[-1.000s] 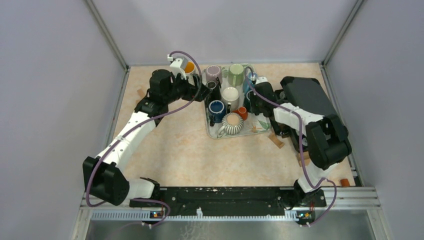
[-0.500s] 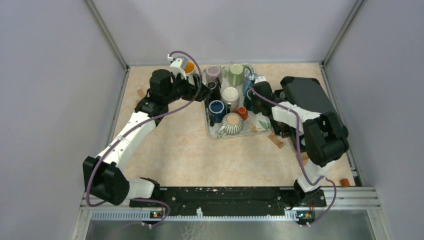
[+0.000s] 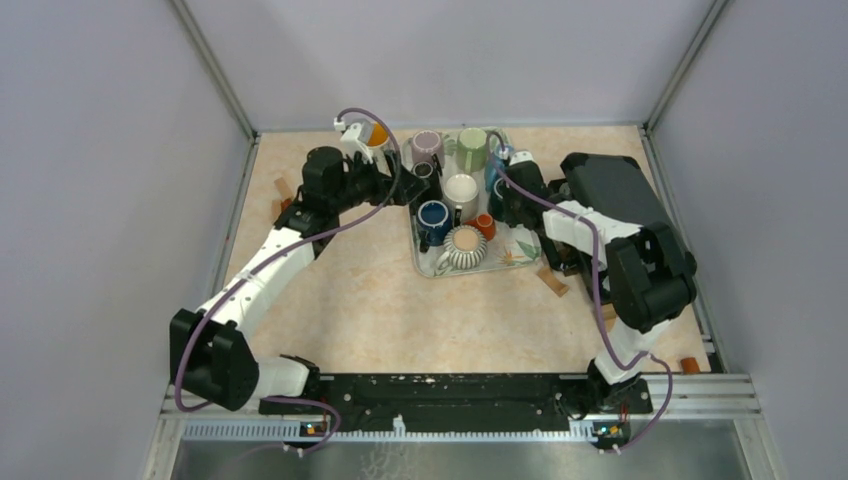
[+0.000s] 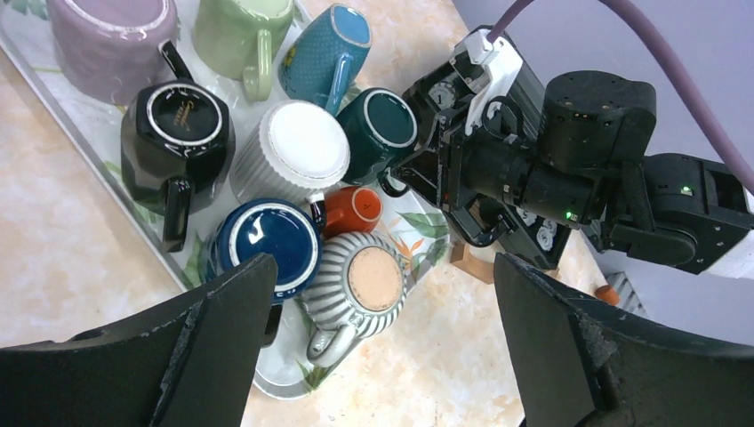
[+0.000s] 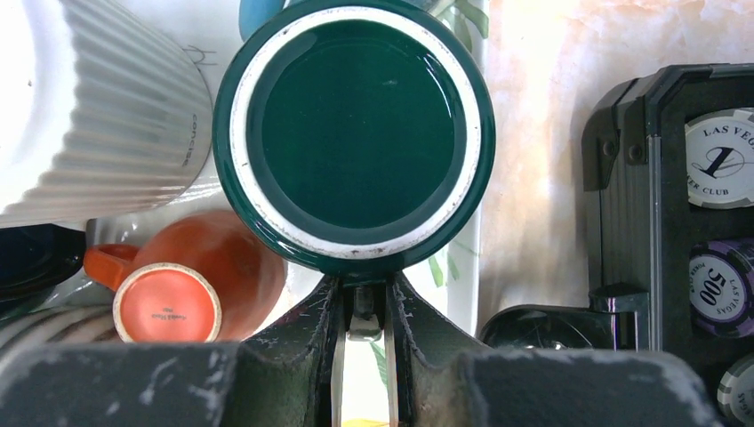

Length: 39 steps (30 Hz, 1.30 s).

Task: Turn the mug right side up
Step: Turn over the cup on the tray.

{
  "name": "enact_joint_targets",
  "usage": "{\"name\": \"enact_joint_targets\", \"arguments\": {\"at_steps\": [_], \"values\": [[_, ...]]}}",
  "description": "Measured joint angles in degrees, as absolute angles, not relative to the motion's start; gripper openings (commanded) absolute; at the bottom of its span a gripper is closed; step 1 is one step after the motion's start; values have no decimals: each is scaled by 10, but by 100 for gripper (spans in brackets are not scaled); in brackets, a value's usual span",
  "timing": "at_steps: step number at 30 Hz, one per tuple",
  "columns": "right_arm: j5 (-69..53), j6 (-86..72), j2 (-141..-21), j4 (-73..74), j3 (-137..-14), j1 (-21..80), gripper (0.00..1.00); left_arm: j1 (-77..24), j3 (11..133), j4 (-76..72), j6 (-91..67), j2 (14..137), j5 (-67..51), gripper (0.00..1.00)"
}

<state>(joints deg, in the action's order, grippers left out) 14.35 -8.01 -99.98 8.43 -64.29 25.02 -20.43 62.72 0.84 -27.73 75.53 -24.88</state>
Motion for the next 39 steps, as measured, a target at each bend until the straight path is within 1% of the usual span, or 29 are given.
{"name": "enact_joint_targets", "arguments": {"at_steps": [10,21,29,34,39], "values": [[155,-109,-978,119,-642,250,0,-204,585,-41,-360,755,-249,98],[157,-152,-906,134,-641,250,0,-204,551,-95,-432,755,-267,98],[158,-173,-848,154,-616,250,0,-204,537,-127,-474,755,-293,98],[145,-187,-799,166,-614,250,0,-204,537,-152,-494,757,-308,98],[103,-212,-755,157,-614,250,0,-204,537,-170,-509,775,-330,98]]}}
